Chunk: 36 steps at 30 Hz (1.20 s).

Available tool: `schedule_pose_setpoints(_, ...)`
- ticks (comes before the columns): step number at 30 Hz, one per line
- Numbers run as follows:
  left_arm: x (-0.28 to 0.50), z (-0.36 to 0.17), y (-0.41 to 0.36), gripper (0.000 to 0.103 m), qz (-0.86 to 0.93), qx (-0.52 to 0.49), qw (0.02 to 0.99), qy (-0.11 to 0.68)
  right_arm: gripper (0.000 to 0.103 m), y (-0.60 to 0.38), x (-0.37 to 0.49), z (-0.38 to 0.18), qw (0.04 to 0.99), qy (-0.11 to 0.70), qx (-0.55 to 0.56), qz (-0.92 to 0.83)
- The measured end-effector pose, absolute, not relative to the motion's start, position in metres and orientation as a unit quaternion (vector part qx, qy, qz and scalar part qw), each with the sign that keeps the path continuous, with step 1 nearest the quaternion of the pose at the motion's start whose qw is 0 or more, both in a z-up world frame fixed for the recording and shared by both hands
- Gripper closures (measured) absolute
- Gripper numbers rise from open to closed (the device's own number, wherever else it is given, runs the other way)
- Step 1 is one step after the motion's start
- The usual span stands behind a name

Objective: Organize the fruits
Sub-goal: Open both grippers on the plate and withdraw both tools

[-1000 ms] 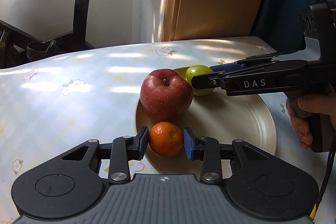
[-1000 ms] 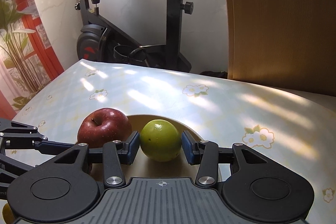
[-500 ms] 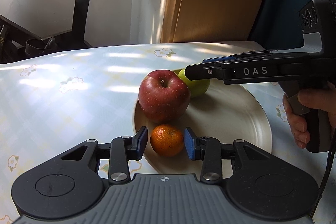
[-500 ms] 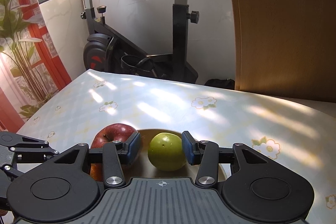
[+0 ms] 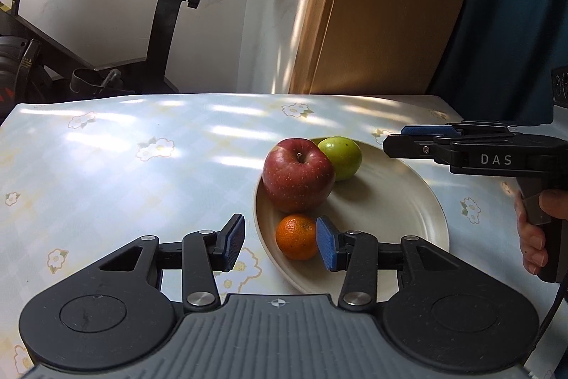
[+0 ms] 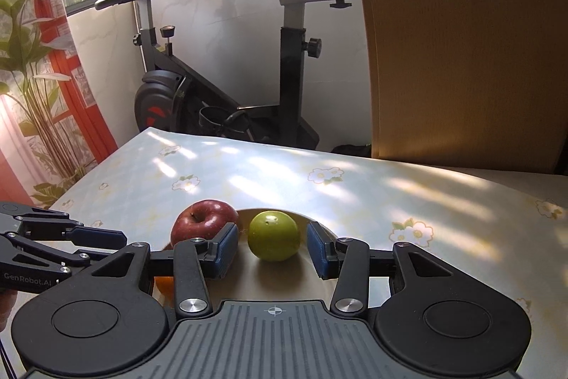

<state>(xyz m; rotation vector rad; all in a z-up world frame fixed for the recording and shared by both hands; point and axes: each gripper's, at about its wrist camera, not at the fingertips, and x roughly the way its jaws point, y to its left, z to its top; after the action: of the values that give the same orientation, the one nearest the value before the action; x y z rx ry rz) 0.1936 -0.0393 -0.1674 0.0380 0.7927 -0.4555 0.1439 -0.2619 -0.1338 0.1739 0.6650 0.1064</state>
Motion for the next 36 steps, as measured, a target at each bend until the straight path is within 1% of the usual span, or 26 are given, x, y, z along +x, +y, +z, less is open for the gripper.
schedule_pose_setpoints(10,0.174,-0.157,-0.007,0.056,-0.192,0.022,0.898,0.396,0.062,-0.246,0.093,-0.133,0.936,0.338,0.083,0.051)
schedule_pose_setpoints(19,0.153,-0.158,0.02,0.056,-0.181,0.017,0.895,0.408,0.063,-0.226,0.068,-0.137,0.928,0.358,0.089,0.053)
schedule_pose_setpoints(30,0.126,-0.154,0.027,0.056,-0.189,0.005,0.893,0.409,0.063,-0.19,0.046,-0.134,0.927,0.359,0.091,0.052)
schedule_pose_setpoints(36,0.118,-0.154,0.027,0.056,-0.191,-0.019,0.893,0.407,0.062,-0.191,0.032,-0.14,0.926,0.362,0.104,0.031)
